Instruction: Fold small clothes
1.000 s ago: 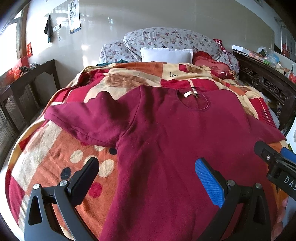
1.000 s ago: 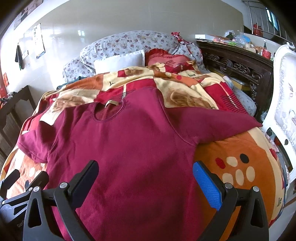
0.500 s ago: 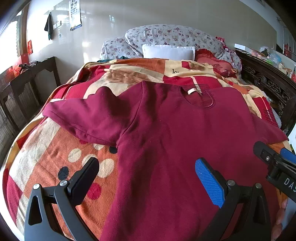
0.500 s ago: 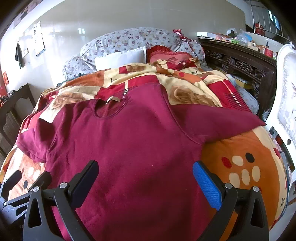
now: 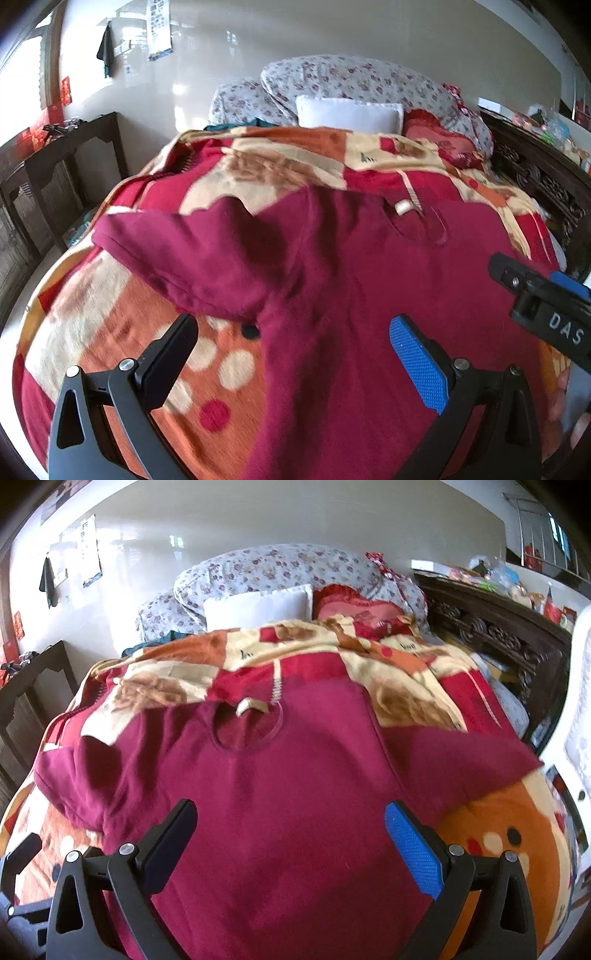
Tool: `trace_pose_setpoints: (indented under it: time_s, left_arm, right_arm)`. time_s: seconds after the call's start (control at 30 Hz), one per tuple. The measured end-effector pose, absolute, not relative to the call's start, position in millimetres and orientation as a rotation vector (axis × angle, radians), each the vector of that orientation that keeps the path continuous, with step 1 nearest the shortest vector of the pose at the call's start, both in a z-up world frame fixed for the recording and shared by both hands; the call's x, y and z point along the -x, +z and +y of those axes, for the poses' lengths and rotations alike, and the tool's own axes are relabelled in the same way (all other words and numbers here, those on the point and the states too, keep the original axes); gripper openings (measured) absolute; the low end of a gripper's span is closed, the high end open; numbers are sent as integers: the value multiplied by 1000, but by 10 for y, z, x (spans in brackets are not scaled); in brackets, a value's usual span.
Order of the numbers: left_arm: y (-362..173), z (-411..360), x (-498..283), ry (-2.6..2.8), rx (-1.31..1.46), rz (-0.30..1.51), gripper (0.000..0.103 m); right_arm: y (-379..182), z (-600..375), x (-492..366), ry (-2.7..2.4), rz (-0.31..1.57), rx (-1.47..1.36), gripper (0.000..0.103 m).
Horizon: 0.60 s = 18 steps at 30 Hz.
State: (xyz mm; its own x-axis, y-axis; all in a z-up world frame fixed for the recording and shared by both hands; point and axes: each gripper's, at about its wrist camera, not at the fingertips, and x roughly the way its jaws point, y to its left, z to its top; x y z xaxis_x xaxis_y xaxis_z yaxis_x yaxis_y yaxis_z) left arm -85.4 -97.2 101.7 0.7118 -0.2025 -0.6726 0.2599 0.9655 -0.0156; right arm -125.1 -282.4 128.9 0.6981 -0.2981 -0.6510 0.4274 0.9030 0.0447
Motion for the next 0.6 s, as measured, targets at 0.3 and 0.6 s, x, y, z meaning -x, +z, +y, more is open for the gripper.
trace_pose_setpoints:
  time_s: [0.3,0.6]
  left_arm:
    - [1096,-902,394,-211,-16,727,103]
    - [754,-985,41,-179,-49,776,103]
  right_arm:
    - [1338,-2655,571,-357,644,-196,103]
    - [1007,-2612,411,-319,673,-169,103]
